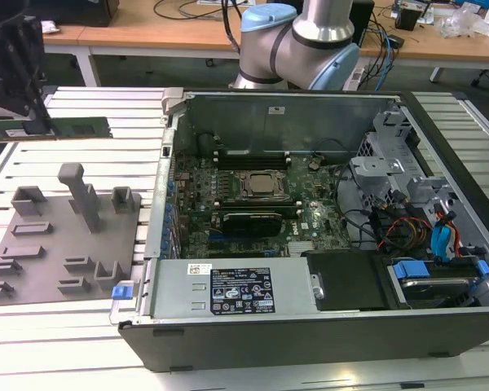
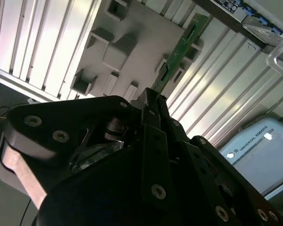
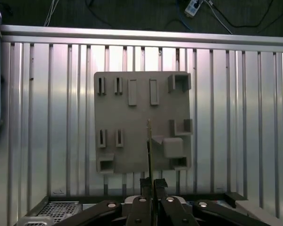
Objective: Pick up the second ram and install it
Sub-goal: 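Pick up the second ram and move it above second insertion slot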
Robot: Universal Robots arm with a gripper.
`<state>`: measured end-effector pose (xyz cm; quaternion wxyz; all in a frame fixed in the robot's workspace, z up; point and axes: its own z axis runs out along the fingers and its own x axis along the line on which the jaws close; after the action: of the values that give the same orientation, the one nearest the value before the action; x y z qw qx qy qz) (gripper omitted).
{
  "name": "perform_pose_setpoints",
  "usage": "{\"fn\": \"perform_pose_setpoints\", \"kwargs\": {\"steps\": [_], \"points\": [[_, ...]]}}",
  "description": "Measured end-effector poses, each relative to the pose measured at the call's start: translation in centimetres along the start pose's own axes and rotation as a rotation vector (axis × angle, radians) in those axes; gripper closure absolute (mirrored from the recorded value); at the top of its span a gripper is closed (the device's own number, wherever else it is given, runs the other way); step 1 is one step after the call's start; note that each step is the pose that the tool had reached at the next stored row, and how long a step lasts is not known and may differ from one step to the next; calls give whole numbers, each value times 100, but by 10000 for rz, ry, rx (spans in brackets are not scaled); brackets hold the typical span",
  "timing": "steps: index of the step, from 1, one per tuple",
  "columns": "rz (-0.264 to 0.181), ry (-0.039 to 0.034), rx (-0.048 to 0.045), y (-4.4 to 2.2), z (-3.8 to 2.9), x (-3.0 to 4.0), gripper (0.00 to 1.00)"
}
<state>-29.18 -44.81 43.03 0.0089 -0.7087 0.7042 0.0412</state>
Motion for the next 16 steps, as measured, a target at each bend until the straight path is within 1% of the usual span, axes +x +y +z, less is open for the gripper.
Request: {"fn": "perform_pose_setpoints", "kwargs": {"steps": [1, 3, 5, 8, 9, 10, 12, 14, 16], "points": [[0, 0, 0, -31, -1, 0, 86], [-2, -1, 1, -127, -5, 1, 86], [-1, -1, 0, -189, -8, 1, 86], [-1, -1, -1, -410, -18, 1, 86], [0, 0, -2, -465, -21, 1, 86], [-1, 0, -3, -513, -24, 2, 86], [-2, 0, -2, -562, -25, 2, 86], [0, -1, -2, -688, -31, 2, 86], [-2, -1, -3, -764, -34, 2, 86]]}}
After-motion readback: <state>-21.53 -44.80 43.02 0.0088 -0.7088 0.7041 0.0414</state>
